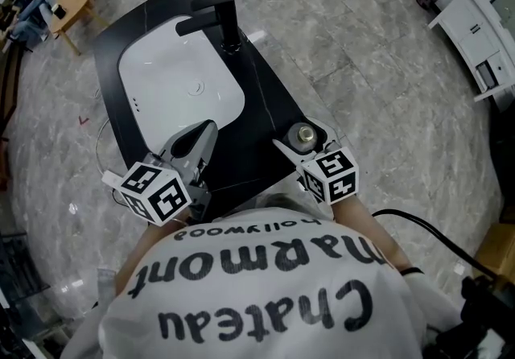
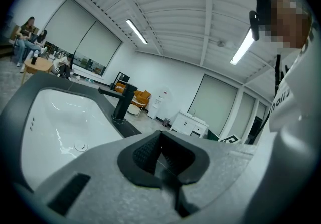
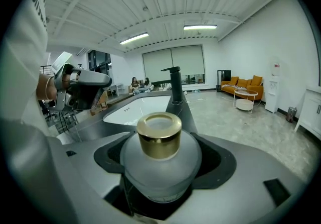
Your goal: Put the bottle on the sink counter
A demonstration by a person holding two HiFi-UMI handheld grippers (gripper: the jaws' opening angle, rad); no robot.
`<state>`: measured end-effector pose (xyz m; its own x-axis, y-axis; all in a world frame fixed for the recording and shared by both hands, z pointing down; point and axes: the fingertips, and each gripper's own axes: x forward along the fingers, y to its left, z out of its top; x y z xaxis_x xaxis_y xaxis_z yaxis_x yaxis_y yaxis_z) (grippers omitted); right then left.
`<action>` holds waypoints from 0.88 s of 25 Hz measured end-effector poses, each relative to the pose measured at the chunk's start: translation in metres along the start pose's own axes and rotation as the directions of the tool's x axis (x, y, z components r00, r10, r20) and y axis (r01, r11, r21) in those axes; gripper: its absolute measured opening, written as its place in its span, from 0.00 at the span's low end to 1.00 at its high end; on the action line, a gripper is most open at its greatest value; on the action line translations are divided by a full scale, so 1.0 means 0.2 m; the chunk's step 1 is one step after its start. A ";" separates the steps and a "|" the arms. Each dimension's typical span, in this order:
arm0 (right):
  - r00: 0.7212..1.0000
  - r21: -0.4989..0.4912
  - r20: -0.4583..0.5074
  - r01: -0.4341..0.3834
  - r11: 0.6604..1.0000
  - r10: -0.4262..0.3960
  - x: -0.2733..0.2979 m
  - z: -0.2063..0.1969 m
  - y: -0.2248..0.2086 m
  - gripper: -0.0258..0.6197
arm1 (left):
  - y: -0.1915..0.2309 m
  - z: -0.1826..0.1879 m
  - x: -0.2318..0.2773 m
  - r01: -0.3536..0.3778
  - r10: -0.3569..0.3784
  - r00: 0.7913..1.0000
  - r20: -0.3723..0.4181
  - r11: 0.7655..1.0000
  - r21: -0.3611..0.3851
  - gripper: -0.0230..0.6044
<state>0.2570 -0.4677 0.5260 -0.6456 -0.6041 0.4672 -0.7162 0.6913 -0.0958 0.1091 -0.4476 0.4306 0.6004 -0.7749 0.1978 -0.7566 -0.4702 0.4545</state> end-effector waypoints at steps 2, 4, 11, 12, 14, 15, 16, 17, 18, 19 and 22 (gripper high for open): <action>1.000 -0.042 -0.017 -0.004 0.999 0.003 0.00 -0.01 0.02 0.58 | 0.00 0.01 -0.01 0.003 -0.003 1.000 0.014 1.000 -0.002 0.06; 1.000 -0.063 -0.028 -0.005 0.998 0.003 0.00 -0.01 0.03 0.58 | 0.00 0.01 -0.03 0.002 -0.002 1.000 0.024 1.000 -0.004 0.06; 1.000 -0.062 -0.030 -0.009 0.998 0.007 0.01 -0.01 0.03 0.58 | 0.03 -0.02 -0.09 -0.041 0.041 0.999 0.026 0.999 -0.022 0.06; 1.000 -0.058 -0.028 -0.011 0.998 0.009 0.01 -0.01 0.03 0.58 | 0.03 -0.02 -0.10 -0.045 0.046 0.999 0.027 0.999 -0.025 0.06; 1.000 -0.052 -0.028 -0.013 0.999 0.012 0.01 -0.01 0.04 0.58 | 0.03 -0.03 -0.12 -0.056 0.057 0.998 0.030 0.998 -0.031 0.06; 1.000 -0.050 -0.029 -0.014 0.999 0.013 0.01 -0.01 0.04 0.58 | 0.03 -0.03 -0.13 -0.061 0.062 0.998 0.032 0.998 -0.033 0.06; 1.000 -0.046 -0.028 -0.015 0.999 0.014 0.00 -0.02 0.03 0.58 | 0.03 -0.03 -0.14 -0.067 0.069 0.997 0.034 0.997 -0.035 0.06; 1.000 -0.042 -0.026 -0.018 0.999 0.017 0.00 -0.02 0.03 0.58 | 0.04 -0.03 -0.15 -0.074 0.075 0.997 0.037 0.997 -0.037 0.06; 1.000 -0.037 -0.023 -0.021 0.999 0.020 0.00 -0.02 0.03 0.58 | 0.04 -0.03 -0.16 -0.079 0.081 0.996 0.039 0.996 -0.038 0.06; 1.000 -0.032 -0.019 -0.025 0.999 0.024 0.01 -0.03 0.03 0.58 | 0.05 -0.03 -0.16 -0.084 0.086 0.995 0.042 0.996 -0.041 0.06; 0.999 -0.024 -0.009 -0.033 0.999 0.032 0.01 -0.03 0.02 0.58 | 0.06 -0.03 -0.18 -0.098 0.100 0.994 0.049 0.994 -0.048 0.06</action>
<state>0.2549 -0.4634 0.5326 -0.6659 -0.5776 0.4721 -0.6883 0.7198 -0.0902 0.0807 -0.4218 0.4346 0.5079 -0.8380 0.1995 -0.7986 -0.3712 0.4737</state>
